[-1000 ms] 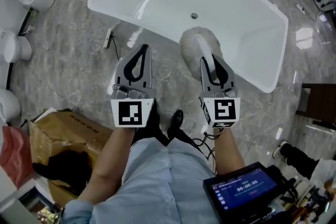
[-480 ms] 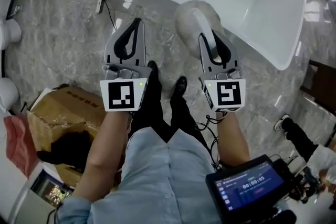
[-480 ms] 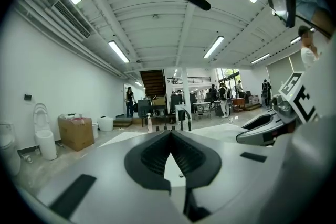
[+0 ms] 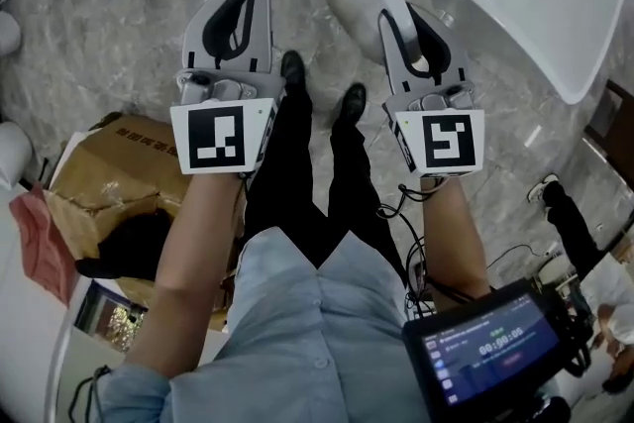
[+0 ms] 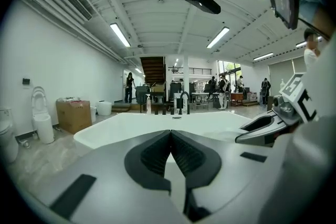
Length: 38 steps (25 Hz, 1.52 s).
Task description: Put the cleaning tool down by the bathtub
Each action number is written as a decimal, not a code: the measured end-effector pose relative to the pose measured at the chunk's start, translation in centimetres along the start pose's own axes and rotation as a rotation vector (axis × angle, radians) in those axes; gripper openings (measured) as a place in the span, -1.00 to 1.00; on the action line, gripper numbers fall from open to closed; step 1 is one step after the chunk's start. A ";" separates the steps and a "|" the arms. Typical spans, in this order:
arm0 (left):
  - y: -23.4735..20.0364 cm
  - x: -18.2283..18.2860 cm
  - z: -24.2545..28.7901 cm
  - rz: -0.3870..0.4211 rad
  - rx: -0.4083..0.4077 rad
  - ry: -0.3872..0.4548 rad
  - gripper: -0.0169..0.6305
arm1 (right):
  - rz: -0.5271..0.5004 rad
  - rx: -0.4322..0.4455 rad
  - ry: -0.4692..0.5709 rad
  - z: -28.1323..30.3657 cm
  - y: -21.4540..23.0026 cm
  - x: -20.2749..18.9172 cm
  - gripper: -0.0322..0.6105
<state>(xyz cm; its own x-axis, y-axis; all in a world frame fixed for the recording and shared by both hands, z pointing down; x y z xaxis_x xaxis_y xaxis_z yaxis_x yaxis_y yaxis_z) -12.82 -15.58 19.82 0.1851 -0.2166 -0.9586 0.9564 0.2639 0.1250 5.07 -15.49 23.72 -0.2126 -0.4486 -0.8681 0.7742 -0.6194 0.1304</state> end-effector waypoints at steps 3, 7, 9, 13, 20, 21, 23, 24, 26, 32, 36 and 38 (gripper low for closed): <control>0.0 -2.8 1.1 -0.011 -0.020 -0.016 -0.91 | 0.008 0.010 -0.020 1.7 -0.1 -2.7 -0.57; 0.3 -6.3 2.5 0.000 -0.047 -0.029 -0.91 | 0.008 0.024 -0.035 3.7 0.1 -5.9 -0.57; 0.6 -8.0 3.2 -0.004 -0.049 -0.038 -0.91 | 0.001 0.029 -0.017 4.8 0.3 -7.2 -0.57; 1.8 -14.0 5.1 -0.031 -0.067 -0.045 -0.91 | 0.001 0.035 0.001 8.1 1.2 -12.2 -0.57; 4.4 -36.8 9.8 -0.078 -0.174 -0.277 -0.91 | 0.198 0.048 -0.120 18.4 1.0 -33.4 -0.57; 4.5 -37.9 10.3 -0.076 -0.171 -0.266 -0.91 | 0.191 0.050 -0.113 19.2 1.3 -34.3 -0.57; 4.5 -37.3 10.6 -0.074 -0.162 -0.221 -0.91 | 0.155 0.051 -0.093 19.3 1.6 -33.7 -0.57; 4.4 -36.5 10.5 -0.075 -0.159 -0.202 -0.91 | 0.137 0.050 -0.087 18.9 1.8 -32.8 -0.57; 4.5 -36.0 10.6 -0.077 -0.162 -0.181 -0.91 | 0.120 0.044 -0.085 18.6 1.9 -32.4 -0.57; 4.5 -38.5 11.3 -0.085 -0.161 -0.161 -0.91 | 0.113 0.038 -0.086 19.9 2.3 -35.3 -0.57; 4.5 -37.9 11.5 -0.100 -0.157 -0.132 -0.91 | 0.079 0.028 -0.082 19.9 2.9 -34.9 -0.57; 4.6 -37.8 11.5 -0.101 -0.162 -0.120 -0.91 | 0.064 0.025 -0.077 20.0 3.2 -34.8 -0.57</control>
<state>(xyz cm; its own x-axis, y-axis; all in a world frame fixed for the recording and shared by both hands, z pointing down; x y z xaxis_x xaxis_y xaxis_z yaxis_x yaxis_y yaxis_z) -12.80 -16.99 59.57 0.1255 -0.3575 -0.9254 0.9244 0.3807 -0.0217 2.98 -14.73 63.92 -0.2093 -0.5353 -0.8183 0.7725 -0.6036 0.1973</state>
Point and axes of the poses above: the fingertips, and each gripper's own axes: z forward along the fingers, y to its right, x out of its top, the point moved 4 cm from there along -z, backward along the fingers, and after that the axes turned 7 degrees about z, right-handed, at the moved point
